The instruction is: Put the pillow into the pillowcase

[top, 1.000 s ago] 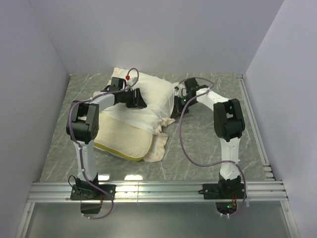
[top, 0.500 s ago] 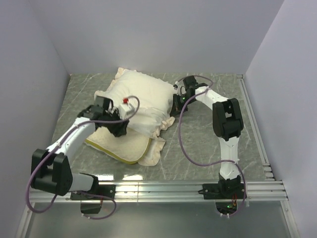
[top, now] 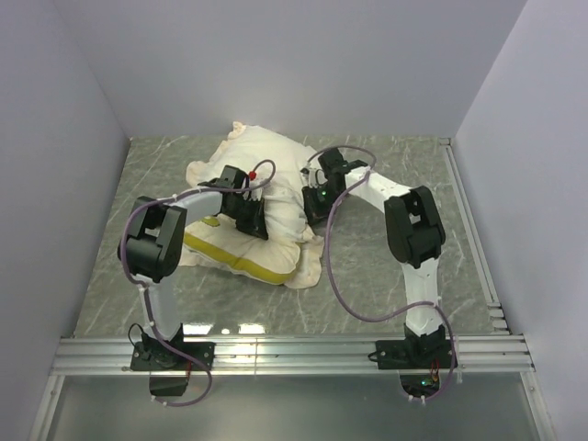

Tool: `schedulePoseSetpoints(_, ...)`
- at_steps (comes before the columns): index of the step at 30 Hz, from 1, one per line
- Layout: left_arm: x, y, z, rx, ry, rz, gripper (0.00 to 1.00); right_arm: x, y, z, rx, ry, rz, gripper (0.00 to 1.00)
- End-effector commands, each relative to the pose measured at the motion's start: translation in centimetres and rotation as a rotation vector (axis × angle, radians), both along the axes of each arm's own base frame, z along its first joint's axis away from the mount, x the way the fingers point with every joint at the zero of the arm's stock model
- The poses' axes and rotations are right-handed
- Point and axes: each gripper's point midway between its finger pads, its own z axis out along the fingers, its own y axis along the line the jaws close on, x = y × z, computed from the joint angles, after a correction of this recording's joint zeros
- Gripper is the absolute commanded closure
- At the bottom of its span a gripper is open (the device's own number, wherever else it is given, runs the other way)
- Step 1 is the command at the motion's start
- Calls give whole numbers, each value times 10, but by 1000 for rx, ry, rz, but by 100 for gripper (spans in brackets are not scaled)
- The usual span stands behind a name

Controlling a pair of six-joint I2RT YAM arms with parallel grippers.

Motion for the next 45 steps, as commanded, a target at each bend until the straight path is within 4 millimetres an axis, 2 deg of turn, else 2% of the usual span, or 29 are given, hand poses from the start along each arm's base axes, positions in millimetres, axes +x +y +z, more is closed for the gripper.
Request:
schedulePoseSetpoints(1,82,-29,1,-136,-137,207,100,-16,-22,35,0,12,-7,76)
schedulePoseSetpoints(2,82,-29,1,-142,-133,211,100,-5,-36,41,-4,-14,-52,67)
schedulePoseSetpoints(3,76,-28,-4,-144,-110,220,100,6,-48,44,-4,-34,-97,52)
schedulePoseSetpoints(4,74,-28,-2,-147,-114,224,100,23,-80,45,-24,-50,-182,49)
schedulePoseSetpoints(6,63,-25,-8,-148,-86,232,100,31,-105,56,-23,-95,-229,44)
schedulePoseSetpoints(7,60,-24,-7,-155,-84,233,100,25,-117,52,-15,-71,-247,44)
schedulePoseSetpoints(9,54,-23,-9,-165,-61,246,100,16,-118,59,14,-99,-228,43)
schedulePoseSetpoints(10,53,-24,-8,-174,-55,247,100,2,-117,48,18,-70,-222,37)
schedulePoseSetpoints(11,51,-25,-10,-175,-43,247,100,-2,-110,51,29,-93,-208,31)
schedulePoseSetpoints(16,56,-31,-9,-204,-31,258,100,16,-92,27,-18,-210,-197,29)
schedulePoseSetpoints(18,56,-30,-7,-201,-29,264,100,16,-76,19,10,-192,-174,29)
schedulePoseSetpoints(20,57,-29,-1,-207,-38,268,100,16,-71,8,-12,-204,-165,29)
schedulePoseSetpoints(22,56,-25,0,-211,-28,284,100,20,-70,-6,-70,-240,-160,35)
schedulePoseSetpoints(23,54,-23,-1,-214,-15,295,100,19,-71,-14,-84,-225,-159,45)
schedulePoseSetpoints(24,56,-19,2,-230,-2,320,100,11,-70,-17,-76,-193,-148,68)
schedulePoseSetpoints(25,59,-16,5,-243,-5,333,100,5,-70,-16,-70,-175,-142,78)
schedulePoseSetpoints(26,61,-13,9,-257,1,353,100,-6,-69,-13,-57,-146,-127,99)
schedulePoseSetpoints(27,66,-7,17,-277,-12,373,100,-18,-62,-7,-21,-122,-101,100)
schedulePoseSetpoints(32,81,1,45,-337,-64,400,100,-79,-61,29,56,-86,-13,100)
schedulePoseSetpoints(34,82,1,63,-354,-119,382,100,-99,-53,46,123,-64,42,100)
schedulePoseSetpoints(37,74,0,76,-349,-178,302,100,-121,-51,55,158,1,104,100)
schedulePoseSetpoints(38,69,0,79,-344,-193,266,97,-123,-52,55,162,13,105,100)
schedulePoseSetpoints(39,58,0,91,-339,-248,173,82,-122,-54,53,154,18,99,100)
schedulePoseSetpoints(40,50,1,95,-326,-273,121,75,-121,-56,48,149,32,92,100)
schedulePoseSetpoints(41,42,1,103,-317,-307,59,61,-117,-59,45,150,44,67,100)
schedulePoseSetpoints(42,24,8,109,-266,-353,-49,56,-118,-58,45,167,65,63,100)
schedulePoseSetpoints(44,4,16,118,-215,-425,-184,47,-118,-59,39,176,107,42,100)
schedulePoseSetpoints(45,-14,26,126,-146,-511,-306,42,-117,-60,39,180,110,38,100)
